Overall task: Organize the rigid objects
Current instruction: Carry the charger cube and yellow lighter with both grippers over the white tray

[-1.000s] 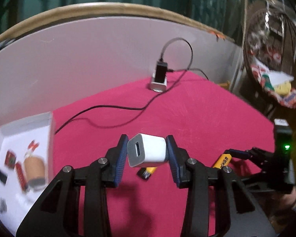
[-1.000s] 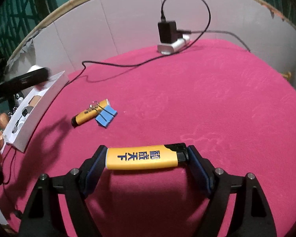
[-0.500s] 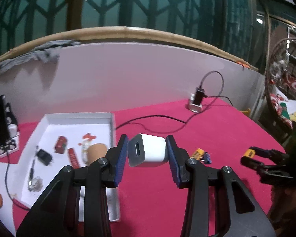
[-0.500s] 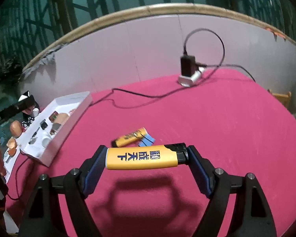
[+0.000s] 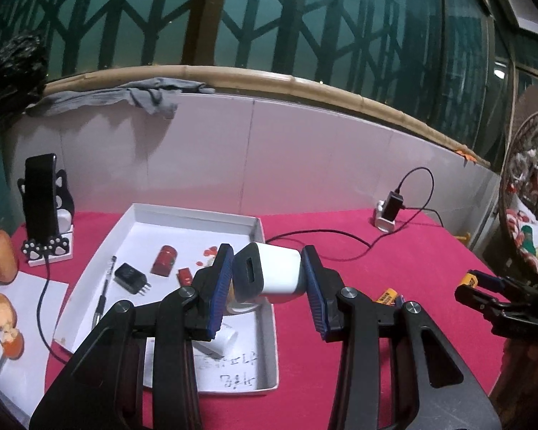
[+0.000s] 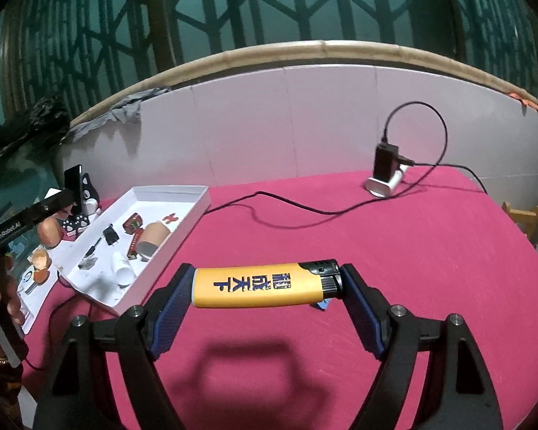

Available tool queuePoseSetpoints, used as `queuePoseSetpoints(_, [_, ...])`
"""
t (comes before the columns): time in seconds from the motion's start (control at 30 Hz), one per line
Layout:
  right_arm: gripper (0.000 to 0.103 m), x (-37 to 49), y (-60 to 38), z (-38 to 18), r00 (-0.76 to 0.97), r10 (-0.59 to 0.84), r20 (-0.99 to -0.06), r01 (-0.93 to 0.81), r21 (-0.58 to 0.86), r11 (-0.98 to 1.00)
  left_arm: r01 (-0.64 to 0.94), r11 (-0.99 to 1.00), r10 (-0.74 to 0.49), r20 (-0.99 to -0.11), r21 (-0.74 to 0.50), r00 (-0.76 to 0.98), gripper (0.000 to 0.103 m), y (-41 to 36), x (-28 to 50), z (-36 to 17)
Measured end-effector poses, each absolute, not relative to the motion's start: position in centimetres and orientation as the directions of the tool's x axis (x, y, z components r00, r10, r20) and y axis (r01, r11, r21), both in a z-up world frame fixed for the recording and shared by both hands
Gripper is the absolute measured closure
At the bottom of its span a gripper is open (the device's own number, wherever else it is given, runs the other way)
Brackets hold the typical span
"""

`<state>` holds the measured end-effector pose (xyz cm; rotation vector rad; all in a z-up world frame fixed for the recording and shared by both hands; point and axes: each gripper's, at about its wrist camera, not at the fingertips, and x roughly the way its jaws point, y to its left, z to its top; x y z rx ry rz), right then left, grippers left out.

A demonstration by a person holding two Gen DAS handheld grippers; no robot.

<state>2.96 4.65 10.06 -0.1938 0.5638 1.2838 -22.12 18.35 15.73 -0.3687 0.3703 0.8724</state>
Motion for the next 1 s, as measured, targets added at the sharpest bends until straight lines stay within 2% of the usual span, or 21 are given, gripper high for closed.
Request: queuePoseSetpoints(1.0, [0.022, -3.4, 12.2, 13.2, 0.065, 0.857, -0.511, -0.988, 0.089, 0.128, -0.85, 0.475, 0.718, -0.459, -0.225, 0.523, 0.064, 21.9, -28.6, 14.3])
